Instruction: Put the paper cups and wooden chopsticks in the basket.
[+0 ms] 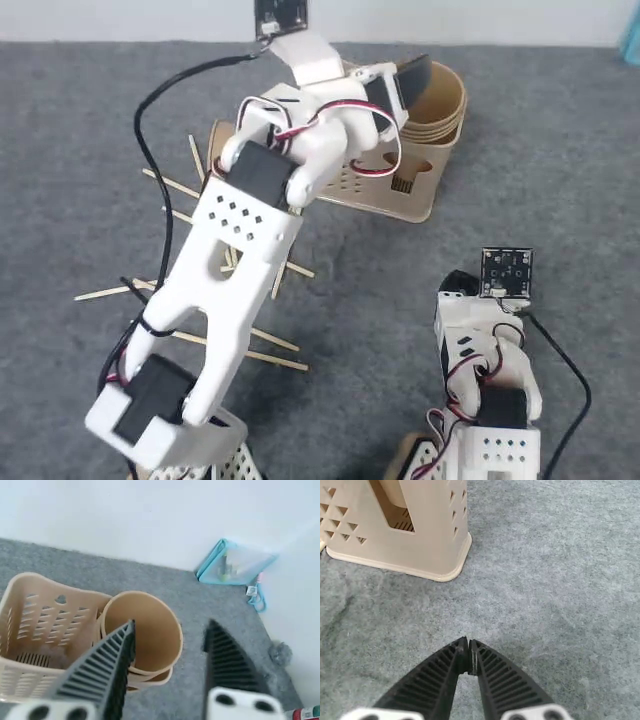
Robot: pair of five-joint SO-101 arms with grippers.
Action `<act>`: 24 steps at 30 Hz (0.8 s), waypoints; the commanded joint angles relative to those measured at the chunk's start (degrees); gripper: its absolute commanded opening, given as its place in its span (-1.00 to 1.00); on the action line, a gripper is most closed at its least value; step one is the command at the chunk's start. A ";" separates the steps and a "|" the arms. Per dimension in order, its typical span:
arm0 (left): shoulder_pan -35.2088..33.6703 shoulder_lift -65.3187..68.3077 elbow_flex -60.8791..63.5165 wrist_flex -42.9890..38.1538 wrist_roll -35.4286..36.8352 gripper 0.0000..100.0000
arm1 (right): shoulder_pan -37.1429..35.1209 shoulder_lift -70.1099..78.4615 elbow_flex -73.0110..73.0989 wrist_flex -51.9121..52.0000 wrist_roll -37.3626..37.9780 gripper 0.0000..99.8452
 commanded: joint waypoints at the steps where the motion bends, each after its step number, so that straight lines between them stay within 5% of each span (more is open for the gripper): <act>1: 1.32 -2.37 -2.33 -4.04 0.62 -0.85 | -0.48 -0.13 1.32 0.31 0.97 -0.98; 4: 1.49 0.26 -2.33 -8.09 0.62 -0.99 | -0.48 -0.13 1.32 0.40 0.97 -0.98; 16: 3.78 10.55 4.35 -12.13 0.44 -0.97 | -0.48 -0.13 1.32 0.31 0.97 -0.98; 24: 3.78 10.46 14.99 -22.42 0.44 -0.97 | -0.48 -0.22 1.32 0.31 0.97 -0.98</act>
